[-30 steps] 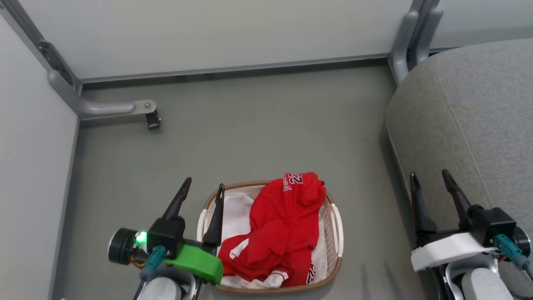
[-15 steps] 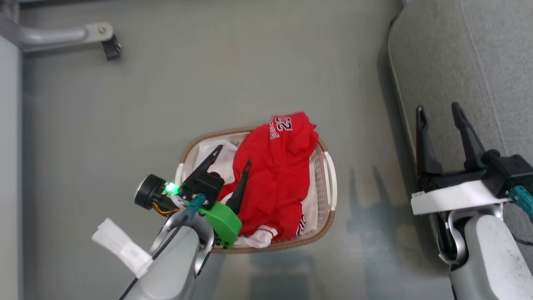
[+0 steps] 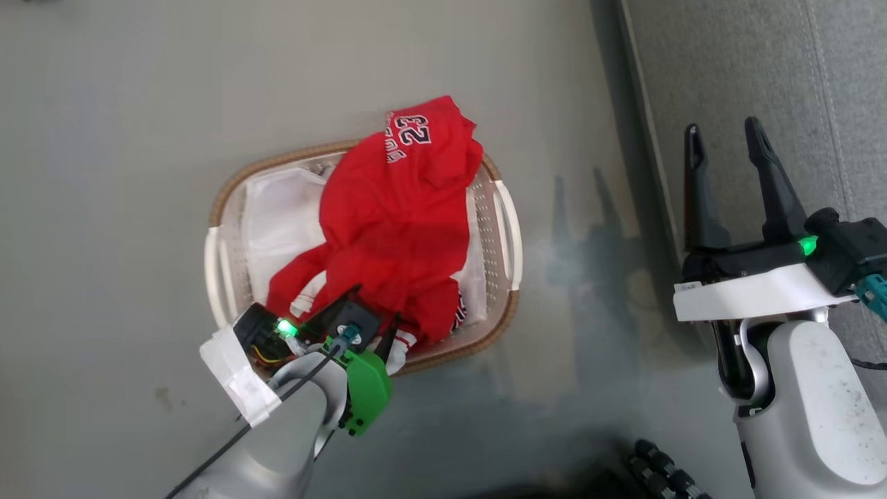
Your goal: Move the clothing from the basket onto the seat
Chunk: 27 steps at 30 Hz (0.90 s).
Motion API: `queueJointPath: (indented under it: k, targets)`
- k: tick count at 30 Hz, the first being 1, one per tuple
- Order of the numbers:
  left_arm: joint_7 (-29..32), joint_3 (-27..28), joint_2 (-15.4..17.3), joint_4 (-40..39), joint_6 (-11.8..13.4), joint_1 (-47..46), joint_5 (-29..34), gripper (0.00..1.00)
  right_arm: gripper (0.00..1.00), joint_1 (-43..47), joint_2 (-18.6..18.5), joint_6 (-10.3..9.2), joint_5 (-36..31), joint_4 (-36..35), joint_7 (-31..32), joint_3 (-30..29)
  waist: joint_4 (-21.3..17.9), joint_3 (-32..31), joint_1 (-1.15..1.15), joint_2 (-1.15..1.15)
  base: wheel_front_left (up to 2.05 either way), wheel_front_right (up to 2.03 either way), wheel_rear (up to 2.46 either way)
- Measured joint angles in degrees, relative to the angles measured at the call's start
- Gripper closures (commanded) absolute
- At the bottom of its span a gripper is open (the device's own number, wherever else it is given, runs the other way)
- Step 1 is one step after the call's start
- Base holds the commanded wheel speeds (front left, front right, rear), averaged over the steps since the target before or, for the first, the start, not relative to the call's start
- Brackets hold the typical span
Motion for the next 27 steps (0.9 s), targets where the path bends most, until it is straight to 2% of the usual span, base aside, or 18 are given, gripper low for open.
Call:
queueJointPath:
  k: [6,10,14,15,16,17,20,22,24,27]
  targets:
    - [1.31,-0.49,0.31,6.02,1.13,-2.99,0.04,0.00,0.00,-0.82,0.00,0.00,1.07,-0.10,0.00,0.40,-2.73,3.44,0.00,0.00,0.00,0.00,0.00]
    - [0.62,0.53,0.78,8.32,2.96,-5.17,-0.76,0.00,0.00,-1.05,0.01,0.00,1.82,-0.29,0.00,0.55,-4.26,5.53,-0.01,0.00,0.00,0.00,0.00]
    - [-0.80,1.57,0.81,8.01,3.99,-6.61,-1.90,0.00,0.00,-1.44,0.01,0.00,2.09,-0.42,0.00,0.64,-4.90,6.67,0.00,0.00,0.00,0.00,0.00]
    - [-0.90,1.74,0.79,7.70,4.09,-6.97,-2.20,0.04,0.00,-1.55,0.01,0.00,2.25,-0.42,0.00,0.64,-4.99,6.89,-0.01,0.00,0.00,0.00,0.00]
    - [-1.29,1.87,0.79,7.31,4.32,-7.10,-2.25,0.42,0.00,-1.64,0.01,0.00,2.34,-0.43,0.00,0.64,-5.04,7.07,-0.01,0.00,0.00,0.00,0.00]
    - [-1.30,1.93,0.80,6.95,4.32,-7.14,-2.29,0.53,0.00,-1.73,0.01,0.00,2.38,-0.42,0.00,0.64,-5.05,7.16,0.00,0.00,0.00,0.00,0.00]
    - [-1.41,2.13,0.75,5.57,4.32,-7.26,-2.78,0.77,0.00,-1.90,0.02,0.00,2.41,-0.35,0.00,0.66,-4.88,7.25,-0.01,0.00,0.00,0.00,0.00]
    - [-1.57,2.52,0.81,3.75,4.32,-7.27,-3.14,0.82,0.00,-1.94,0.02,0.00,2.42,-0.27,0.00,0.66,-4.66,7.20,0.00,0.00,0.00,0.00,0.00]
    - [-1.65,2.79,1.02,1.64,4.39,-7.27,-3.28,1.00,0.00,-2.03,0.02,0.00,2.42,-0.22,0.00,0.63,-4.40,7.12,-0.01,0.00,0.00,0.00,0.00]
    - [-1.74,3.03,1.82,-0.20,4.63,-7.18,-3.54,1.00,0.00,-2.09,0.03,0.00,2.42,-0.04,0.00,0.82,-4.07,6.81,-0.01,0.00,0.00,0.00,0.00]
